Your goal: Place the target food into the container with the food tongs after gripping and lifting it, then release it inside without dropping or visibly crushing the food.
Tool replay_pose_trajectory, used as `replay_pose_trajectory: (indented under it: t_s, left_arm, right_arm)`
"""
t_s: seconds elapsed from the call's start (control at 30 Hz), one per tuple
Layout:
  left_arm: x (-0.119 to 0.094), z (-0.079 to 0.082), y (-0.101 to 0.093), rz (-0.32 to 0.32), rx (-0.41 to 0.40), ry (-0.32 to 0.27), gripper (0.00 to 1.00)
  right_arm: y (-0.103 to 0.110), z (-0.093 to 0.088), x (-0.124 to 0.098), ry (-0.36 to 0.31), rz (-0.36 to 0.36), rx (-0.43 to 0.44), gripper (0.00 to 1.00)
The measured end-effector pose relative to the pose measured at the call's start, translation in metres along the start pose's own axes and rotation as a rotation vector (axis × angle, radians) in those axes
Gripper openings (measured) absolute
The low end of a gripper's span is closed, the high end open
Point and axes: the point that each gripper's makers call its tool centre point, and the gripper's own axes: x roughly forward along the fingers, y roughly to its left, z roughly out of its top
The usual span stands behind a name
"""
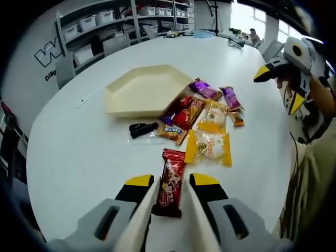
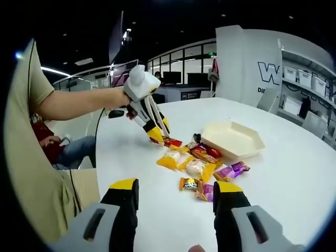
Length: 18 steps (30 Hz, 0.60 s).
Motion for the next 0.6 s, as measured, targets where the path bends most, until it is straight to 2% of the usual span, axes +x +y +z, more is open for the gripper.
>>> replay_pose_trajectory:
  t_s: [0.3, 0.6]
  left_arm:
    - [0.0006, -0.0012, -0.0006, -0.021, -0.037, -0.003, 0.24]
    - [0.0002, -0.002, 0.0032, -0.011, -0.076, -0.009, 0.23]
  right_arm:
    - [-0.0002, -0.0026, -0.0008, 0.002, -0.001, 0.006, 0.55]
    - [0.0005, -0.005, -0.0004, 0.006, 0.0, 0.007, 0.54]
